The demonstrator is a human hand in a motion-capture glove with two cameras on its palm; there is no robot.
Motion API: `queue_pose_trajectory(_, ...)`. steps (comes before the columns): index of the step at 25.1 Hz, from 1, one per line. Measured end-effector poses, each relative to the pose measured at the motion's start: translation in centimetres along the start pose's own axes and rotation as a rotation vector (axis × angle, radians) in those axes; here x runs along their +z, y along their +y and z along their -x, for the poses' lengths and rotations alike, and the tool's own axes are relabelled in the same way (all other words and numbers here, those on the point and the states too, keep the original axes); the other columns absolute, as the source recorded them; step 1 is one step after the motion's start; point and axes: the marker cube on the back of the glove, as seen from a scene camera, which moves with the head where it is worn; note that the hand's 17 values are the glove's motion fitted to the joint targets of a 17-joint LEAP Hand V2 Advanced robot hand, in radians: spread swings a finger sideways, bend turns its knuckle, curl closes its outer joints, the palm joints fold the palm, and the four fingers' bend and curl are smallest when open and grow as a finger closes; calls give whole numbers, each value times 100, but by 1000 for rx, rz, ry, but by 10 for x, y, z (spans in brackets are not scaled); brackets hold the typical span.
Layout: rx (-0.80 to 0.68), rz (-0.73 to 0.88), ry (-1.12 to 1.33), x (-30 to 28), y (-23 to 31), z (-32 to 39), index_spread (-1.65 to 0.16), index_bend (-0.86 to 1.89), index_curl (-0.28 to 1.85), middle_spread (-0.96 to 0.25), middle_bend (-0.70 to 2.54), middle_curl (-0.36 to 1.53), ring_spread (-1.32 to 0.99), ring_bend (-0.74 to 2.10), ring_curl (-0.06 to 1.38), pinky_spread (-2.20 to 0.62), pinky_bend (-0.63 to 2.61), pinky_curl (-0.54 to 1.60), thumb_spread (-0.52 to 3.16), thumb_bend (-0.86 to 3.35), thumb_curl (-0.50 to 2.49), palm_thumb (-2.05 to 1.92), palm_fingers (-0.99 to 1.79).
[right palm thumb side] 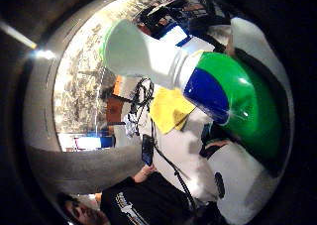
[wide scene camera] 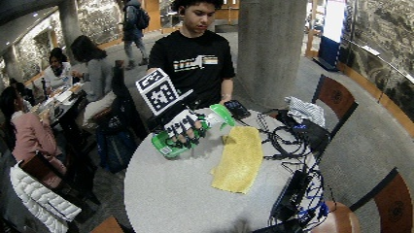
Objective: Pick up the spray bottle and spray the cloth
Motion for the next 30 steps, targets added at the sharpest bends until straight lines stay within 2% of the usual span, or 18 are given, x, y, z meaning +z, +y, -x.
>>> queue_pose_trajectory(15, 25, 88, 99, 8, -5, 5, -22, 10, 26, -4, 25, 44, -5, 51, 38, -3, 43, 37, 66, -3, 60, 97, 110)
queue_pose_trajectory(30, 25, 67, 54, 8, -1, 2, -22, 10, 26, -4, 25, 44, -4, 50, 38, -3, 44, 37, 66, -3, 61, 96, 110)
